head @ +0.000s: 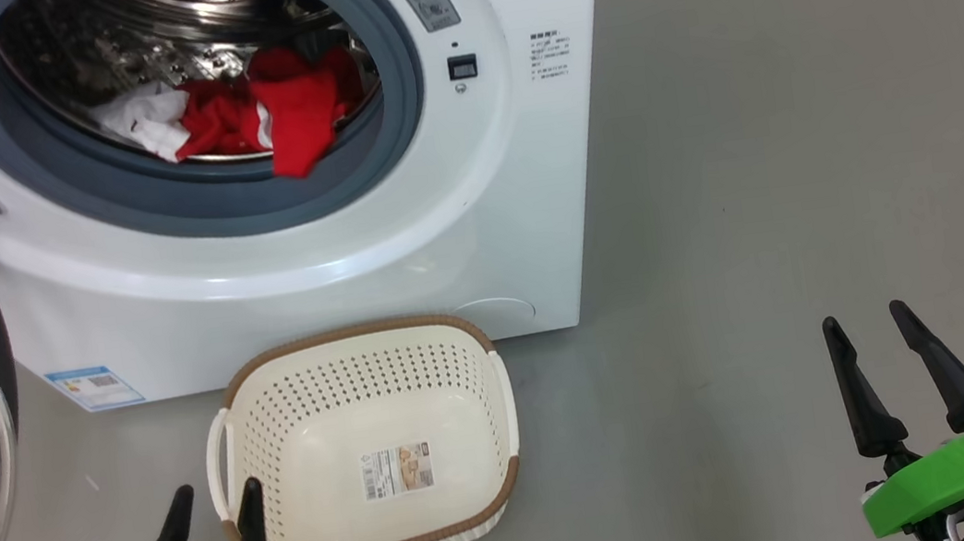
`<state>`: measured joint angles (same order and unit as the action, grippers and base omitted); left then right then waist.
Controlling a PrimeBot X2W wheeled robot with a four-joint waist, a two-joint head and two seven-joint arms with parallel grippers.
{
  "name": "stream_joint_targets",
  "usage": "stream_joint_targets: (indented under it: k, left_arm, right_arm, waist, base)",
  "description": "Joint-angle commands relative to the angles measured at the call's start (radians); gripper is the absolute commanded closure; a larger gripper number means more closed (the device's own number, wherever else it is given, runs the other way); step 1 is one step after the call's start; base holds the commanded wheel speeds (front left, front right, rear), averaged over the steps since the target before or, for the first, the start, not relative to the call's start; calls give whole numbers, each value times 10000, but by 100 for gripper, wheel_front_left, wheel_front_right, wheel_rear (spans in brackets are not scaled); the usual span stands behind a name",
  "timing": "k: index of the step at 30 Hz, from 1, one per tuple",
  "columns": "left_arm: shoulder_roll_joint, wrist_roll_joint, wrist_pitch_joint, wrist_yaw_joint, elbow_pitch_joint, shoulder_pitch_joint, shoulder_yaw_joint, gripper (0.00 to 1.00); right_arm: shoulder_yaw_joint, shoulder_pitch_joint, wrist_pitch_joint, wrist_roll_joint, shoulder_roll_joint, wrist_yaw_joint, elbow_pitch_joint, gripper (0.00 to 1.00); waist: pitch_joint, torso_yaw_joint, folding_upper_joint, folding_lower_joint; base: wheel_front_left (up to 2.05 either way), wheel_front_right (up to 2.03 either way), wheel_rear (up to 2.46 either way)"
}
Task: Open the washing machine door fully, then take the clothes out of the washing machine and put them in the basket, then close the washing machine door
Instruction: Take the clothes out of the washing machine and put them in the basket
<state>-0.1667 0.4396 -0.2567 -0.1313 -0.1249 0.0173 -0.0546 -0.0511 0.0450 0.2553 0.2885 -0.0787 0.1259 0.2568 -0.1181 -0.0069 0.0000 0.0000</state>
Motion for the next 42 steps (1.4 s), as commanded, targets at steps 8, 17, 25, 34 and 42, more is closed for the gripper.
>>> stream_joint_targets:
  k: [8,17,25,34,42]
  left_arm:
    - [-218,50,-51,6,165,-425,327,0]
    - [-221,58,-51,6,51,-511,197,0]
    - [-147,-47,-51,6,-153,-523,320,0]
    - [-129,-4,-51,6,-661,-786,444,0]
    - [-506,-57,-51,6,-1339,-1986,307,0]
  right_arm:
    - [282,265,65,-68,-60,48,-263,0]
    - [342,328,65,-79,-48,48,-246,0]
    - [378,357,65,-74,-25,48,-219,0]
    - [449,536,65,-56,20,48,-245,0]
    - [428,822,65,-52,139,48,-369,0]
  waist:
    - [-56,19,0,0]
    - [-131,46,0,0]
    - [-195,52,0,0]
    - [-477,-106,0,0]
    - [-1161,-414,0,0]
  base:
    - [103,-103,0]
    - [73,-73,0]
    - [2,-2,0]
    - [0,0,0]
    - [0,0,0]
